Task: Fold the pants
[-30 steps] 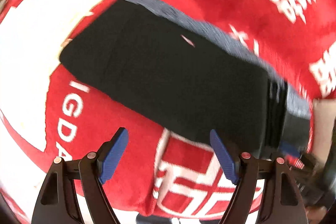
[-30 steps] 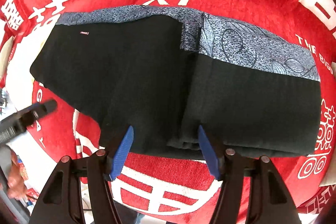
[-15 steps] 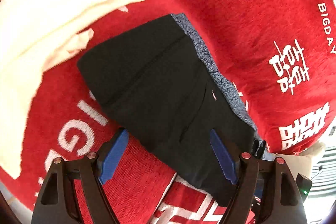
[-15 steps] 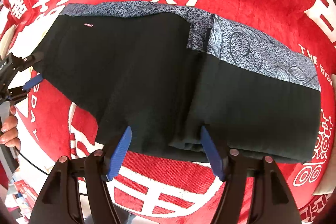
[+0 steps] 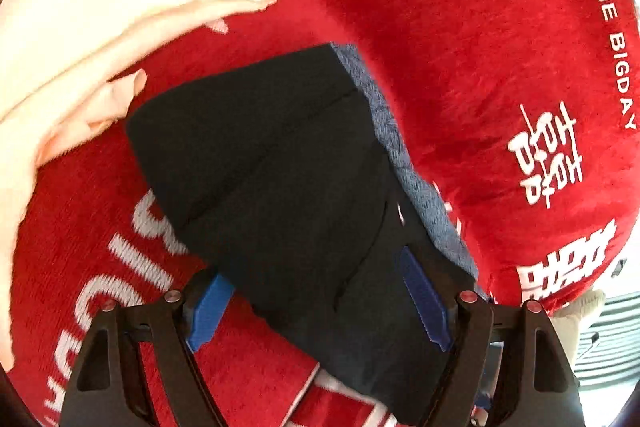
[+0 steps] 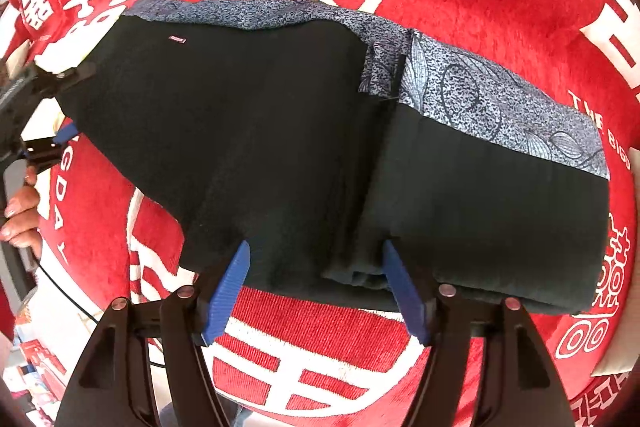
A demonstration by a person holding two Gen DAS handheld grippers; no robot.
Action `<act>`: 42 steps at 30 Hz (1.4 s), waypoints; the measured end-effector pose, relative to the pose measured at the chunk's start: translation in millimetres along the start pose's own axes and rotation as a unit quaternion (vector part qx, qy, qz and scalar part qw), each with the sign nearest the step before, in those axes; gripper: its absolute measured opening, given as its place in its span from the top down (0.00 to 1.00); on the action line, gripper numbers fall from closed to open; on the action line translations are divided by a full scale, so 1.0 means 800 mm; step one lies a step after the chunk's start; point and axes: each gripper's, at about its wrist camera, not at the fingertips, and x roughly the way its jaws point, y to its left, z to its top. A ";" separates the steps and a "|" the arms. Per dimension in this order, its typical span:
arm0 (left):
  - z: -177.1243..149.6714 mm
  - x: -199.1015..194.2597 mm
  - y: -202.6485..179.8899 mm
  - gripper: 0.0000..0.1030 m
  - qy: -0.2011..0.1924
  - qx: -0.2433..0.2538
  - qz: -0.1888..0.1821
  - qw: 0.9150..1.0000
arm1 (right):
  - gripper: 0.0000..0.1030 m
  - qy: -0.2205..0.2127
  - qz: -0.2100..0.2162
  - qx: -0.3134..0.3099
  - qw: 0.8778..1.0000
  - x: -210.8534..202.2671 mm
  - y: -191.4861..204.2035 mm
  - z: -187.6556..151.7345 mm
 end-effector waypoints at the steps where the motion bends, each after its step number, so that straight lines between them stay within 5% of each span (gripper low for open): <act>1: 0.001 0.002 -0.004 0.22 -0.001 0.001 0.009 1.000 | 0.29 0.000 0.000 -0.001 1.000 0.000 0.000 0.000; 3: 0.001 0.003 -0.009 0.22 -0.004 0.000 0.026 1.000 | 0.29 -0.001 0.000 -0.002 1.000 -0.001 0.001 0.001; 6: -0.002 0.004 -0.023 0.57 -0.014 0.029 0.096 0.995 | 0.29 -0.005 -0.008 -0.010 1.000 -0.012 0.004 0.005; 8: -0.003 0.003 -0.027 0.68 -0.012 0.050 0.117 0.992 | 0.29 -0.012 -0.011 -0.012 1.000 -0.025 0.006 0.010; 11: -0.013 0.000 -0.055 0.72 -0.026 0.125 0.160 0.979 | 0.29 -0.030 0.015 -0.015 0.999 -0.057 0.012 0.035; 14: -0.037 -0.003 -0.096 0.73 -0.056 0.230 0.209 0.949 | 0.29 -0.023 0.060 -0.023 0.998 -0.073 0.023 0.081; 19: -0.061 0.000 -0.123 0.73 -0.074 0.317 0.246 0.913 | 0.24 0.008 0.147 -0.044 0.988 -0.074 0.070 0.182; 22: -0.065 0.004 -0.129 0.73 -0.078 0.346 0.258 0.899 | 0.22 0.041 0.176 -0.078 0.980 -0.061 0.124 0.236; 29: -0.074 0.005 -0.138 0.73 -0.083 0.380 0.273 0.880 | 0.20 0.133 0.190 -0.166 0.958 -0.011 0.258 0.300; 37: -0.079 0.005 -0.142 0.73 -0.092 0.395 0.280 0.870 | 0.21 0.232 0.099 -0.215 0.943 0.067 0.329 0.299; 39: -0.078 0.007 -0.143 0.73 -0.088 0.393 0.280 0.871 | 0.48 0.243 0.090 -0.208 0.943 0.076 0.322 0.295; 40: -0.077 0.008 -0.142 0.73 -0.084 0.389 0.279 0.874 | 0.77 0.241 0.099 -0.198 0.945 0.075 0.314 0.294; 42: -0.080 0.005 -0.146 0.73 -0.088 0.392 0.272 0.875 | 0.84 0.215 0.122 -0.185 0.951 0.062 0.295 0.291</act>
